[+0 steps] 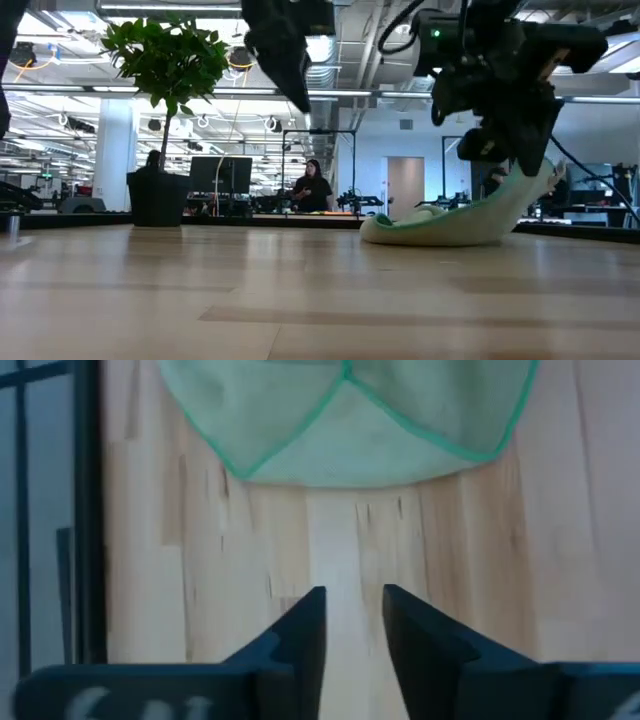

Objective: Fold microfiber towels
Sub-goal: Fold the green microfiber cloth

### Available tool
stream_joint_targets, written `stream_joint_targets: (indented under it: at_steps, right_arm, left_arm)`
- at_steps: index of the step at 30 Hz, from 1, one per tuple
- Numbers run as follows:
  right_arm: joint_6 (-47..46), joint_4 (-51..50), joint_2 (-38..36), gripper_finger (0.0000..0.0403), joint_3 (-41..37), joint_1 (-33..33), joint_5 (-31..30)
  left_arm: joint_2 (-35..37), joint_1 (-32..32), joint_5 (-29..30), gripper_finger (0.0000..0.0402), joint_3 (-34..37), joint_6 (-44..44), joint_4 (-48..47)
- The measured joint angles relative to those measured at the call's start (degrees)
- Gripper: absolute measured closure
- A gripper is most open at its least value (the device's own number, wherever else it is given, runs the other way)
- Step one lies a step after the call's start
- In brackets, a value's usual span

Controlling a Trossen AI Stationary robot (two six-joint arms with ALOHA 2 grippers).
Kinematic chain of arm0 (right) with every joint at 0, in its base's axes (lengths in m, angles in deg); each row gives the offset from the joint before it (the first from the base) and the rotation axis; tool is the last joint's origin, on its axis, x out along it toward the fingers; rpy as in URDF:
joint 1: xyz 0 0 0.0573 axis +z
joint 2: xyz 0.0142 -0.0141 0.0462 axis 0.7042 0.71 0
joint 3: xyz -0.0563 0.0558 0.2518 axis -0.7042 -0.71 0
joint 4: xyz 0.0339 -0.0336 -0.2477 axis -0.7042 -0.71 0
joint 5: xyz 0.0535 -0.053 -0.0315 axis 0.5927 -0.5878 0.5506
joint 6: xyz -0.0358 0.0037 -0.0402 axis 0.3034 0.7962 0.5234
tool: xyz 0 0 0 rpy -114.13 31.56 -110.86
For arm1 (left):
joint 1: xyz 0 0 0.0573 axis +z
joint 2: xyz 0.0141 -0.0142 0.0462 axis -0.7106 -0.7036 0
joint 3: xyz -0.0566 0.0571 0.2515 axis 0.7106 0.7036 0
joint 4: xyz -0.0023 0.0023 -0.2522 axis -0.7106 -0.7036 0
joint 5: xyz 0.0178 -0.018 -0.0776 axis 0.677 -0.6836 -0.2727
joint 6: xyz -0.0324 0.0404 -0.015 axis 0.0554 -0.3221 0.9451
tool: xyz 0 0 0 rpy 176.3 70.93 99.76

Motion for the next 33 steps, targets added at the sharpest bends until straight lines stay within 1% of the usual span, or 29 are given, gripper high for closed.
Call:
stream_joint_targets:
  at_steps: [4, 6, 10, 13, 16, 17, 19, 22, 25, 28, 33]
  right_arm:
    - [-3.0, 0.9, -2.4, 0.0393, 0.0, 0.0, 0.0]
    - [-4.0, 1.0, -3.0, 0.0395, 0.0, 0.0, 0.0]
    - [-5.1, 1.5, -3.5, 0.0391, 0.0, 0.0, 0.0]
    - [-5.2, 1.4, -3.5, 0.0388, 0.0, 0.4, 0.0]
    - [-5.6, 1.4, -3.5, 0.0390, 0.0, 0.4, 0.0]
    - [-5.6, 1.5, -3.5, 0.0392, 0.0, 0.4, 0.0]
    - [-5.6, 1.4, -3.4, 0.0393, 0.0, 0.4, 0.0]
    - [-5.7, 1.4, -3.4, 0.0391, 0.0, 0.4, 0.0]
    - [-5.6, 1.6, -3.4, 0.0387, 0.0, 0.3, 0.0]
    - [-5.7, 1.5, -3.4, 0.0388, 0.0, 0.3, 0.0]
    - [-5.7, 1.5, -3.4, 0.0390, 0.0, 0.3, 0.0]
  left_arm:
    - [-4.0, 1.7, -2.7, 0.0275, 0.0, -5.6, 5.6]
    - [-6.4, 2.5, -4.6, 0.0265, 0.0, -6.6, 9.9]
    - [-11.5, 3.0, -8.2, 0.0258, 0.0, -11.2, 16.8]
    - [-14.5, 2.9, -9.5, 0.0258, 0.0, -15.9, 22.4]
    - [-17.3, 2.8, -11.0, 0.0258, 0.0, -18.7, 27.6]
    - [-18.2, 2.8, -11.7, 0.0258, 0.0, -19.0, 30.3]
    - [-19.8, 2.8, -13.0, 0.0258, 0.0, -19.2, 32.6]
    - [-22.2, 2.8, -13.8, 0.0258, 0.0, -19.4, 38.3]
    - [-23.9, 2.9, -15.5, 0.0258, 0.0, -16.9, 43.8]
    - [-26.0, 2.8, -19.2, 0.0258, -0.1, -16.3, 46.7]
    - [-28.9, 2.8, -19.4, 0.0258, -0.1, -16.5, 49.6]
